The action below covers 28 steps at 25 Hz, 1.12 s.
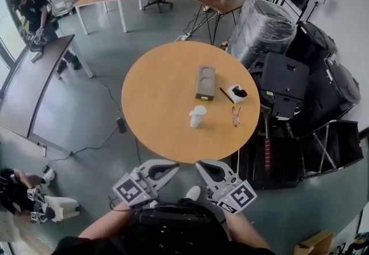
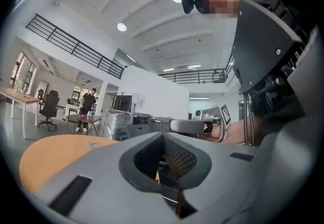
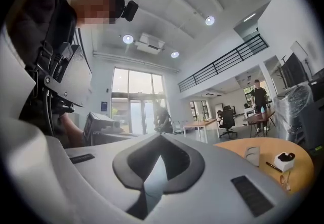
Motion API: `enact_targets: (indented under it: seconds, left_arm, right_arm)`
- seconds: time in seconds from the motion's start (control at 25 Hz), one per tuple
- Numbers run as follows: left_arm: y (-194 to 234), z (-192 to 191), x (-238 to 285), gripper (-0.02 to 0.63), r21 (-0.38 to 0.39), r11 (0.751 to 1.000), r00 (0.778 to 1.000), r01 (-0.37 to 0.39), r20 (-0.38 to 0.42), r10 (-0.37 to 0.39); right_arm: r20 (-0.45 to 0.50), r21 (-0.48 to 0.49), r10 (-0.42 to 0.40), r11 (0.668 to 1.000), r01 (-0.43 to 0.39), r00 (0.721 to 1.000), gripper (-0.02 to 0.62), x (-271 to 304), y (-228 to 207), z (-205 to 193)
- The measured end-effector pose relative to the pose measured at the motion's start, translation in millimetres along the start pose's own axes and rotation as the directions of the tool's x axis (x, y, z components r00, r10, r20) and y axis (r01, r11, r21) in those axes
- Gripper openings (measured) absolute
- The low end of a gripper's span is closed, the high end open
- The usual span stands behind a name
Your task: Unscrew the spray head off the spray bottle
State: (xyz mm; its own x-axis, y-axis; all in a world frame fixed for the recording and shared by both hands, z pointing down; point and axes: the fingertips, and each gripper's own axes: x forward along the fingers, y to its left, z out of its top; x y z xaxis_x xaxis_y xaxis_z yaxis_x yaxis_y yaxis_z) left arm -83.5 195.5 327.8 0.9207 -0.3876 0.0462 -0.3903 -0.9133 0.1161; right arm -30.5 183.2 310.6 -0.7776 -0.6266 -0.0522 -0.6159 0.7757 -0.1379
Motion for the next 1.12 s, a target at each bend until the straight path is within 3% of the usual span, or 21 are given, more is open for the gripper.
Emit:
enact_targets:
  seconds: [0.28, 0.52, 0.92, 1.12]
  left_arm:
    - [29, -7, 88, 0.032, 0.021, 0.998, 0.998, -0.066, -0.016, 0.067]
    - [43, -20, 134, 0.034, 0.020, 0.990, 0.989, -0.138, -0.046, 0.139]
    - [90, -66, 169, 0.034, 0.071, 0.978, 0.977, -0.196, -0.071, 0.201]
    - [139, -101, 182, 0.035, 0.028, 0.977, 0.976, -0.210, -0.052, 0.211]
  right_arm:
    - [-0.007, 0.019, 0.053, 0.998, -0.053, 0.999, 0.026, -19, -93, 6]
    - [-0.011, 0.033, 0.085, 0.996, -0.085, 0.996, 0.026, -25, -143, 5]
    - [-0.037, 0.046, 0.038, 0.998, -0.036, 0.999, 0.028, -7, -207, -38]
    - [-0.049, 0.043, 0.003, 0.999, -0.001, 0.999, 0.028, 25, -243, -74]
